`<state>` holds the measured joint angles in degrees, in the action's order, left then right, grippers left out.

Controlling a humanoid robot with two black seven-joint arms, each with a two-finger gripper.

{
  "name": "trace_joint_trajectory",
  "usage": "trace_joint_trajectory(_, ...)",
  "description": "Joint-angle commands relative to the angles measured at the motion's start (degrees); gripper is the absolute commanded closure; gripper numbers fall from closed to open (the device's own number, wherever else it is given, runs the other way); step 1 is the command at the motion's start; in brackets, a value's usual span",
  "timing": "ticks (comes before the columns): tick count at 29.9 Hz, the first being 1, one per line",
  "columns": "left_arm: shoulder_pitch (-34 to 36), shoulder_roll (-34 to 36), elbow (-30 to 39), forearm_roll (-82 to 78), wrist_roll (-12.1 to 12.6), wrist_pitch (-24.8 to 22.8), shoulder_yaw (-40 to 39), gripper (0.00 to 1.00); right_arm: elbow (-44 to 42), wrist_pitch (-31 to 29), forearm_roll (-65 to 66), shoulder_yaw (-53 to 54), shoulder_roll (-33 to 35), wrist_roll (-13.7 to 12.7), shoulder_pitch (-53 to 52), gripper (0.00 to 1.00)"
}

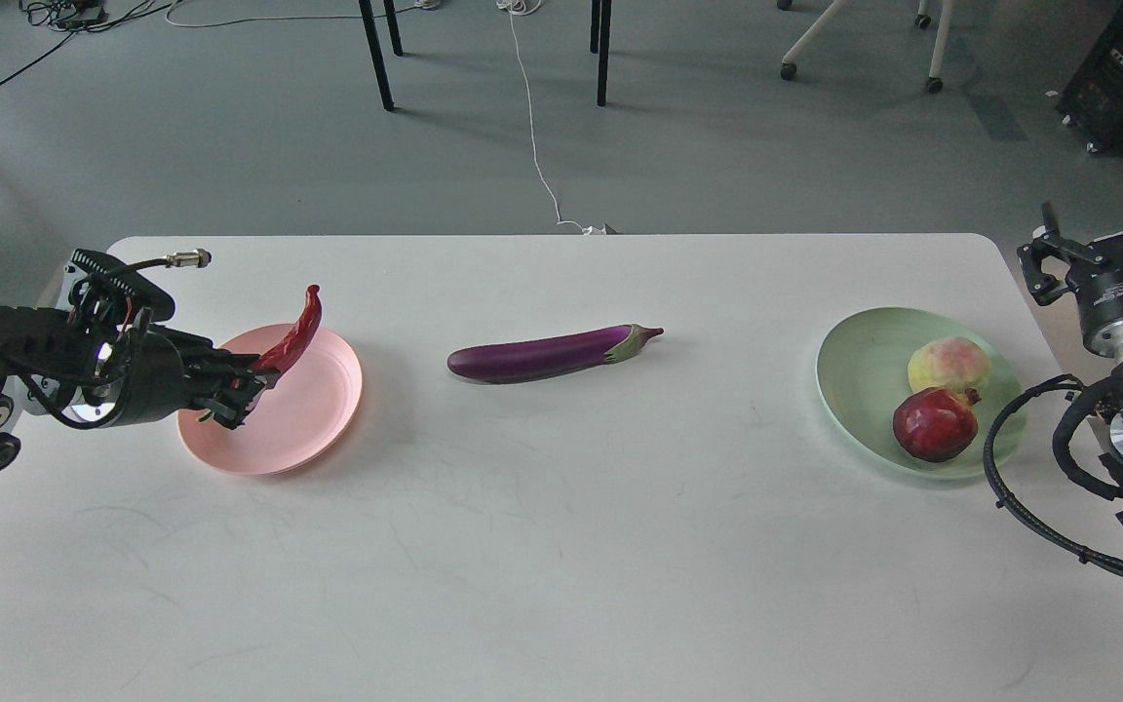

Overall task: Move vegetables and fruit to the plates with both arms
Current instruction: 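Carry the chili onto the pink plate and release it, then reach the left hand to the purple eggplant and grasp it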

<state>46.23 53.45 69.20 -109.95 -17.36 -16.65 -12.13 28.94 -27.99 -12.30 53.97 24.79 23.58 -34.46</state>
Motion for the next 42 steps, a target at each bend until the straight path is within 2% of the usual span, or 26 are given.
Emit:
trace_joint_trajectory(1,-2.10,-0.37,-2.49,0.96,0.04,3.29,0.00,0.66,0.06,-0.01,0.00,-0.09,0.17,-0.02,0.01,0.01)
trace_joint_trajectory(2,-2.10,-0.37,-2.57,1.40,0.13,3.47,0.00,0.57,0.06,-0.01,0.00,-0.09,0.26,-0.02,0.01,0.01)
trace_joint_trajectory(4,-2.10,-0.45,-2.58,1.84,0.04,3.38,0.17,0.31,0.15,-0.01,0.00,0.00,0.35,-0.02,0.01,0.01)
trace_joint_trajectory(5,-2.10,-0.45,-2.58,1.84,-0.05,3.29,0.26,0.26,0.24,-0.01,0.00,0.00,0.43,-0.02,0.01,0.01)
trace_joint_trajectory(11,-1.32,-0.54,-2.49,1.75,-0.05,2.85,0.09,0.23,0.06,-0.01,0.00,0.09,0.70,-0.02,0.18,0.01)
trace_joint_trajectory(13,0.08,-2.55,-2.49,1.75,0.22,2.85,-0.26,0.22,0.15,-0.01,0.00,0.00,0.70,-0.02,0.18,0.01)
trace_joint_trajectory(17,8.95,-11.60,-2.49,1.84,0.66,1.80,0.18,0.21,0.15,-0.01,0.00,0.00,0.52,-0.02,0.18,0.01)
trace_joint_trajectory(21,14.67,-20.56,-3.10,1.32,1.27,-0.31,0.26,0.21,0.15,-0.01,0.00,0.00,0.70,-0.02,0.18,0.01)
trace_joint_trajectory(27,18.81,-34.89,-10.82,-2.71,2.41,-0.49,5.61,0.28,-0.02,-0.01,0.00,0.17,0.96,0.07,0.80,0.01)
trace_joint_trajectory(32,18.29,-39.82,-15.66,-5.80,2.15,0.30,10.45,0.29,-0.03,-0.01,-0.09,0.26,2.02,0.77,1.50,0.01)
trace_joint_trajectory(42,15.39,-42.55,-23.48,-5.72,2.24,3.55,13.89,0.29,0.15,-0.01,-0.09,0.17,2.10,1.12,2.91,0.01)
